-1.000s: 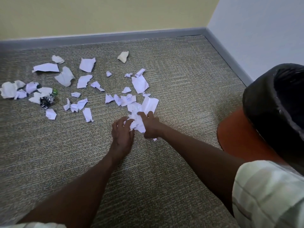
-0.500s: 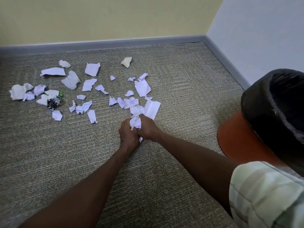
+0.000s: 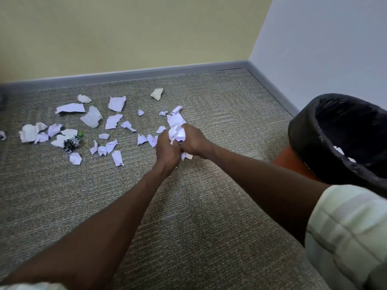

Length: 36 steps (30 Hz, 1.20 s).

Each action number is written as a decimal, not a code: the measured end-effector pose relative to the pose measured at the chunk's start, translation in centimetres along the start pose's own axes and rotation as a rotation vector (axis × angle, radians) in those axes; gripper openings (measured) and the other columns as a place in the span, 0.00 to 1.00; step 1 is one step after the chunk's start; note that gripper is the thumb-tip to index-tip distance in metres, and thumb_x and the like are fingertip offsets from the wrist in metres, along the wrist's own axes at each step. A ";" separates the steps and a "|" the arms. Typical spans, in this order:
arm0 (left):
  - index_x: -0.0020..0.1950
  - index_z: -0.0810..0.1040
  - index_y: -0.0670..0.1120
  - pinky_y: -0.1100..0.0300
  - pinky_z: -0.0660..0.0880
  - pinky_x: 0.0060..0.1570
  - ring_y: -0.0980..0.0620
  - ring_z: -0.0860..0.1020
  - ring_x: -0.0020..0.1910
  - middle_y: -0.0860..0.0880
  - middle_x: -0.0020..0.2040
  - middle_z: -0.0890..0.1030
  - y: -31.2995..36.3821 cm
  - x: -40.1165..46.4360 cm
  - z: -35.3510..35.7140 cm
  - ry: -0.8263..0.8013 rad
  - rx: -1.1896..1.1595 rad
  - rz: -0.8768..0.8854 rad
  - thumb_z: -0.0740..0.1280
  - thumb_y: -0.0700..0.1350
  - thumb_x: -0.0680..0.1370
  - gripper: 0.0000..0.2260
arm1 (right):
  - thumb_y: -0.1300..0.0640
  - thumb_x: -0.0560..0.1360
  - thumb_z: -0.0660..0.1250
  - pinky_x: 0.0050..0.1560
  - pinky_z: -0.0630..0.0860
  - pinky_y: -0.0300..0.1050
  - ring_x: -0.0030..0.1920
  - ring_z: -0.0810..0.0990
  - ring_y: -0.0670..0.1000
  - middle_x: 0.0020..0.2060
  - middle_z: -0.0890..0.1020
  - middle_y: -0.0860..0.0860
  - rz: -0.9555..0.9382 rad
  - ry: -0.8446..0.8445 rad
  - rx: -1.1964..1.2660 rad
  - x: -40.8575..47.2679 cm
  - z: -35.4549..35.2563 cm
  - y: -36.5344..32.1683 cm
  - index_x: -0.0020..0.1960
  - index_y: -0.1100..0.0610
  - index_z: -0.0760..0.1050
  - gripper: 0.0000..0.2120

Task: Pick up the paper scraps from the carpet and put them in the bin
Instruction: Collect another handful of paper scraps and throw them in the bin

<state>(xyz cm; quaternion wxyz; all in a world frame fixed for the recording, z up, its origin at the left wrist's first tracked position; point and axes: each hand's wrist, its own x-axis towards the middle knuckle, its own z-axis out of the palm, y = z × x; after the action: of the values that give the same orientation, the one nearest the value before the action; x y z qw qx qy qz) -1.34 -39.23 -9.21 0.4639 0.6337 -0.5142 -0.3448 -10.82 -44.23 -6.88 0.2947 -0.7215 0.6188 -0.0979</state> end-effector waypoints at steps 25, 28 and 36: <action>0.63 0.75 0.44 0.53 0.75 0.50 0.44 0.78 0.55 0.43 0.57 0.79 24.5 -2.5 12.6 -0.270 -0.182 0.318 0.57 0.38 0.79 0.14 | 0.69 0.68 0.66 0.41 0.68 0.38 0.44 0.76 0.50 0.41 0.77 0.48 -0.026 0.364 -0.237 -15.6 -27.2 4.1 0.39 0.53 0.76 0.11; 0.63 0.74 0.42 0.49 0.76 0.54 0.42 0.77 0.56 0.42 0.58 0.79 26.7 -4.2 16.0 -0.358 -0.144 0.350 0.58 0.39 0.78 0.14 | 0.69 0.71 0.66 0.45 0.63 0.39 0.46 0.71 0.49 0.38 0.74 0.47 0.042 0.386 -0.289 -17.6 -29.4 8.0 0.37 0.52 0.74 0.12; 0.65 0.75 0.43 0.60 0.69 0.49 0.45 0.77 0.54 0.46 0.57 0.80 28.7 -7.3 21.8 -0.710 0.173 0.530 0.63 0.49 0.77 0.19 | 0.59 0.72 0.68 0.47 0.68 0.42 0.41 0.76 0.43 0.38 0.78 0.41 0.222 0.378 -0.156 -22.0 -30.7 16.8 0.43 0.44 0.74 0.09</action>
<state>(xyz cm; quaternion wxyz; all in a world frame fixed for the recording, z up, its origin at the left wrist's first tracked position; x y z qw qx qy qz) -32.51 -38.39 10.31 0.2763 0.3588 -0.8130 -0.3660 -45.09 -33.62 13.64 0.1259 -0.6384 0.7442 -0.1504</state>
